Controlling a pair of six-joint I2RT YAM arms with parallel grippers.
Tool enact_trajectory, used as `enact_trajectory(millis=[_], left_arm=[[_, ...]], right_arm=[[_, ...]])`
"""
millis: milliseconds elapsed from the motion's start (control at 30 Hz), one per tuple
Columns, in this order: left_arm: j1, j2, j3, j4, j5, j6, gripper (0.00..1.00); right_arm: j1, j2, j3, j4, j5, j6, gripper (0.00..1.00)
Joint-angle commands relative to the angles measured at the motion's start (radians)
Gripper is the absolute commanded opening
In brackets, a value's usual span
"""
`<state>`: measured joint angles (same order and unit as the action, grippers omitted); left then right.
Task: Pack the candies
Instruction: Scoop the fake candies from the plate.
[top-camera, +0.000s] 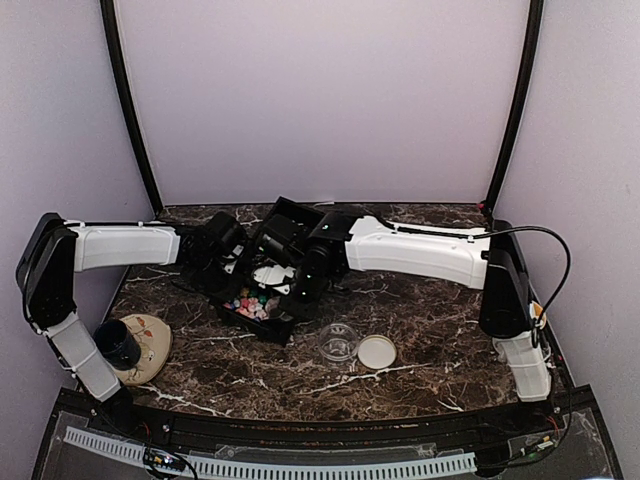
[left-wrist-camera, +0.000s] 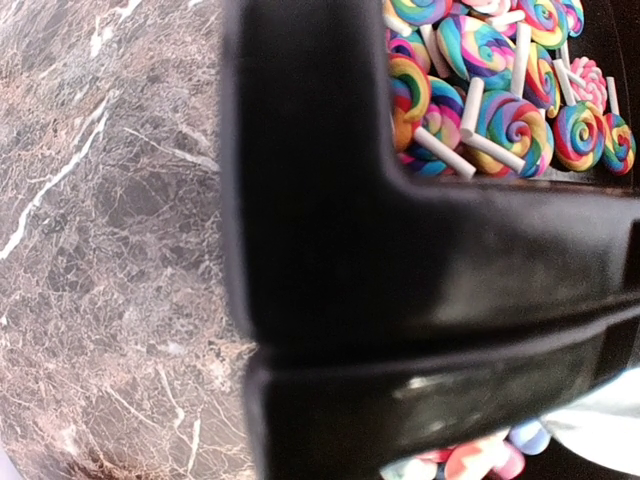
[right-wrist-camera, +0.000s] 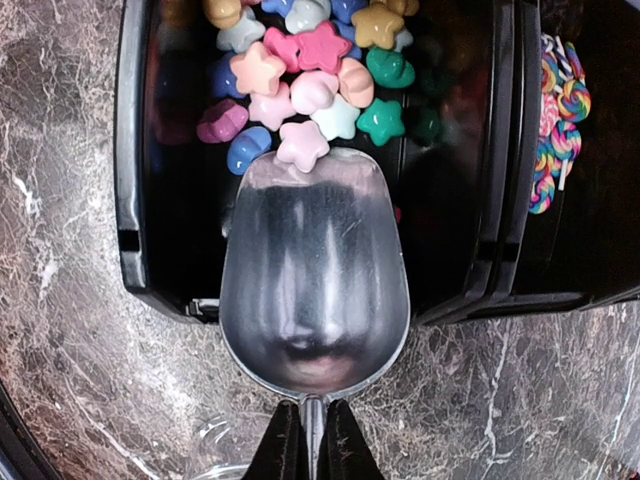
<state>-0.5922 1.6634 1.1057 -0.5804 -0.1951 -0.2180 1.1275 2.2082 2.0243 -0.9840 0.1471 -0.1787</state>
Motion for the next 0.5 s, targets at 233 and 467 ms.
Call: enact_trajectory(millis=[233, 467], left_arm=[[-0.01, -0.076, 0.045, 0.166, 0.002, -0.038, 0.0], [-0.01, -0.149, -0.027, 0.32, 0.189, -0.015, 0.0]], right_arm=[[-0.004, 0.078, 0.027, -0.191, -0.008, 0.0, 0.0], [-0.004, 0.156, 0.052, -0.036, -0.082, 0.013, 0.0]])
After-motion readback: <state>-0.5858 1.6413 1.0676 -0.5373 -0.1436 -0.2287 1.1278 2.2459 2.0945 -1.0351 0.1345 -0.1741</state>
